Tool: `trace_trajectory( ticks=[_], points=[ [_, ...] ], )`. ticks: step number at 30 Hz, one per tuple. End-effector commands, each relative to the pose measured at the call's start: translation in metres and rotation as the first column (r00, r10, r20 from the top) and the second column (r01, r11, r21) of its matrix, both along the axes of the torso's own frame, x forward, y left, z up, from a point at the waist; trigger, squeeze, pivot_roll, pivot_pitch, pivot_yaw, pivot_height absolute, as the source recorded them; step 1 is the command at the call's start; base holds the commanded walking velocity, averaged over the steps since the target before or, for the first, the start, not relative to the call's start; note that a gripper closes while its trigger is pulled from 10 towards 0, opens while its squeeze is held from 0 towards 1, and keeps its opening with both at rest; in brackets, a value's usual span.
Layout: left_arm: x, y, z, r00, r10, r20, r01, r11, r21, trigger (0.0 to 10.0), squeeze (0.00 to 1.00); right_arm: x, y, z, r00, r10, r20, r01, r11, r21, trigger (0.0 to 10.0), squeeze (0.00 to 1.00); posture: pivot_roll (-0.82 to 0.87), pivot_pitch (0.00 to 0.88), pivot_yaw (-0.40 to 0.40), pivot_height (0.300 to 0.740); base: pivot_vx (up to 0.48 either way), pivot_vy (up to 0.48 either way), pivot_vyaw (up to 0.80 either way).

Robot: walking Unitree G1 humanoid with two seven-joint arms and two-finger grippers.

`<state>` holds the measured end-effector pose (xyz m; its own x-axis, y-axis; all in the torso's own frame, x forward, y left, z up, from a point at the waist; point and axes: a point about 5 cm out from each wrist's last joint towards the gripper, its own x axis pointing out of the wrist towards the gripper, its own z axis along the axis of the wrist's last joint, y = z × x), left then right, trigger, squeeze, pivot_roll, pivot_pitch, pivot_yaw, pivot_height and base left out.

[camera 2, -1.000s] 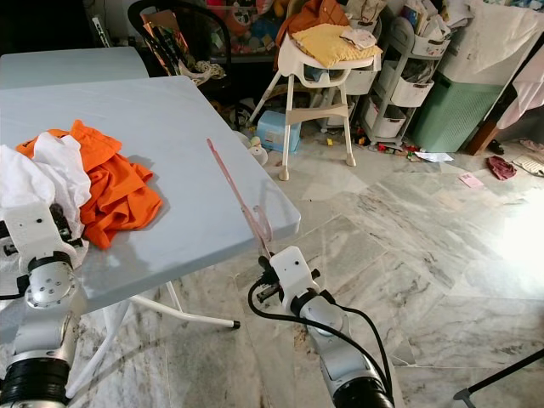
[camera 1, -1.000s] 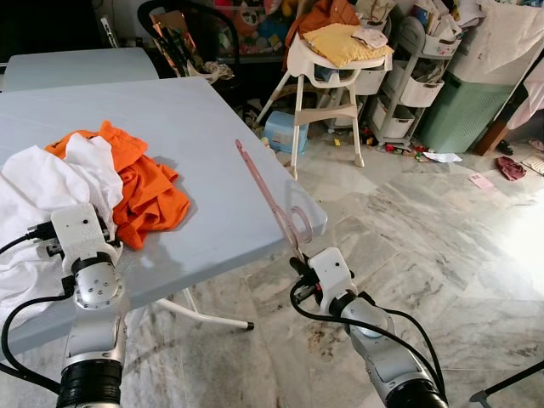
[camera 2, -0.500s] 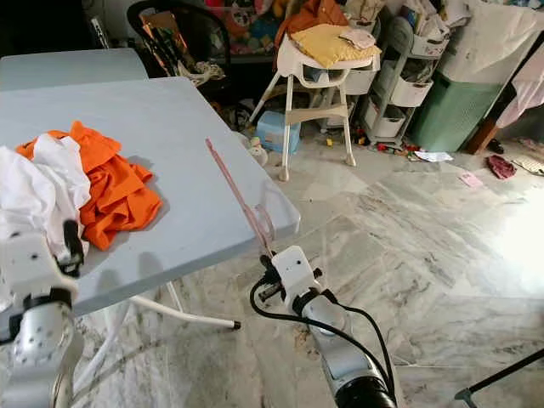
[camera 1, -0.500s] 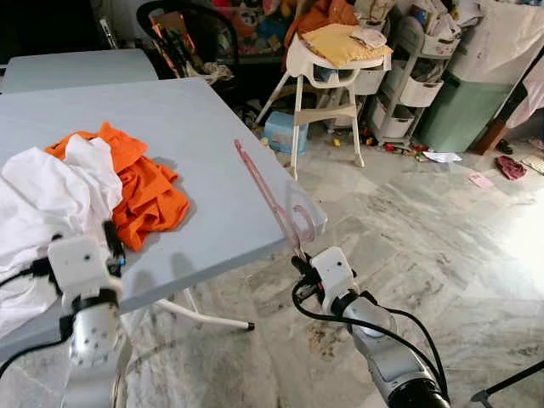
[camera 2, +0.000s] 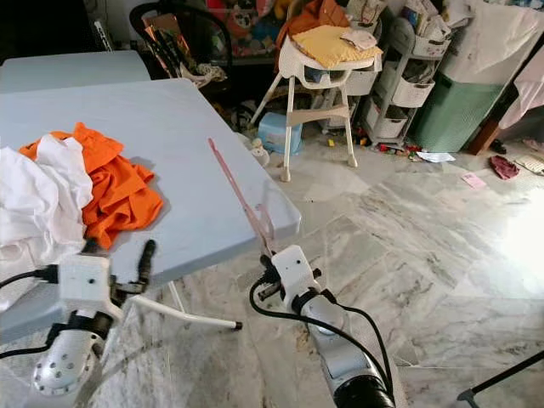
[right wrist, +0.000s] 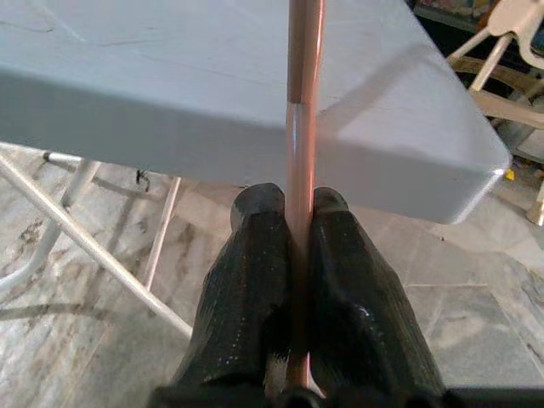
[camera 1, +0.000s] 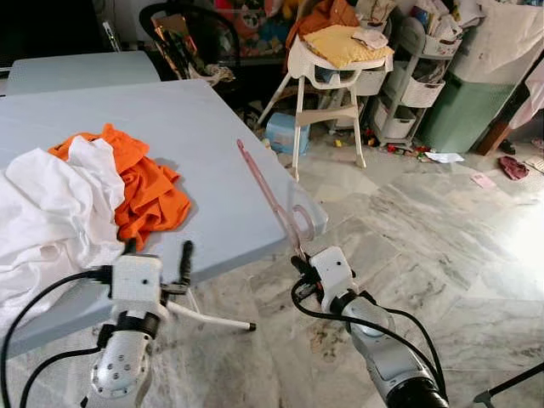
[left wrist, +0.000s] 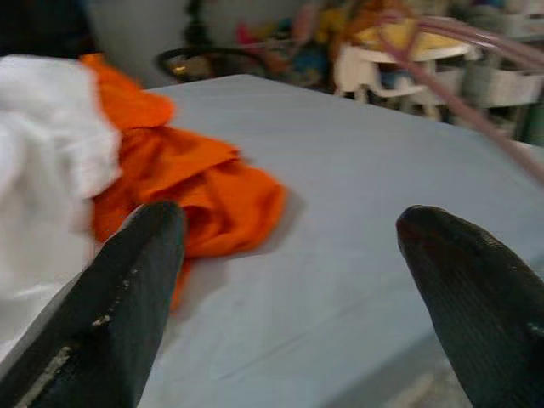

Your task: Hang hanger

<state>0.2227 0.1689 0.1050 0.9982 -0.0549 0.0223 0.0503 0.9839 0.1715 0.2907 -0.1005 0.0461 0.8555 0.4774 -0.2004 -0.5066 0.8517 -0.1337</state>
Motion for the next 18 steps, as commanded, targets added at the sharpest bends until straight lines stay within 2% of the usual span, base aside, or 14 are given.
trace_trajectory(
  ticks=[1, 5, 10, 12, 13, 14, 18],
  points=[
    [-0.004, -0.009, -0.010, 0.996, -0.083, -0.037, 0.083, 0.997, 0.009, 10.0, 1.00, 0.003, -0.007, 0.000, 0.999, -0.035, -0.012, 0.035, 0.999, 0.001, 10.0, 0.00, 0.10, 0.000, -0.070, 0.740, 0.000, 0.000, 0.00],
    [-0.009, -0.014, -0.022, 0.991, -0.100, -0.094, 0.095, 0.994, -0.057, 10.0, 1.00, 0.003, -0.019, 0.007, 0.996, -0.086, 0.022, 0.086, 0.996, 0.023, 10.0, 0.00, 0.07, 0.000, -0.052, 0.740, 0.000, 0.000, 0.00],
    [-0.009, -0.019, -0.018, 0.996, -0.067, -0.067, 0.060, 0.993, -0.097, 10.0, 1.00, 0.003, -0.032, 0.009, 0.990, -0.133, 0.037, 0.133, 0.991, 0.023, 10.0, 0.00, 0.05, 0.000, -0.037, 0.740, 0.000, 0.000, 0.00],
    [-0.008, -0.019, -0.017, 0.997, -0.058, -0.054, 0.053, 0.995, -0.088, 10.0, 1.00, 0.002, -0.035, 0.010, 0.989, -0.146, 0.039, 0.145, 0.989, 0.022, 10.0, 0.00, 0.04, 0.000, -0.034, 0.740, 0.000, 0.000, 0.00],
    [-0.008, -0.016, -0.017, 0.998, -0.040, -0.047, 0.036, 0.996, -0.079, 10.0, 1.00, 0.002, -0.037, 0.010, 0.987, -0.153, 0.041, 0.152, 0.988, 0.020, 10.0, 0.00, 0.04, 0.000, -0.034, 0.740, 0.000, 0.000, 0.00],
    [-0.006, -0.008, -0.016, 0.999, 0.023, -0.046, -0.026, 0.997, -0.078, 10.0, 1.00, 0.001, -0.040, 0.011, 0.985, -0.168, 0.046, 0.167, 0.986, 0.020, 10.0, 0.00, 0.04, 0.000, -0.034, 0.740, 0.000, 0.000, 0.00],
    [-0.005, 0.000, -0.016, 0.995, 0.081, -0.057, -0.085, 0.993, -0.078, 10.0, 1.00, 0.000, -0.043, 0.013, 0.982, -0.179, 0.053, 0.178, 0.984, 0.023, 10.0, 0.00, 0.04, 0.000, -0.036, 0.740, 0.000, 0.000, 0.00]
  ],
)
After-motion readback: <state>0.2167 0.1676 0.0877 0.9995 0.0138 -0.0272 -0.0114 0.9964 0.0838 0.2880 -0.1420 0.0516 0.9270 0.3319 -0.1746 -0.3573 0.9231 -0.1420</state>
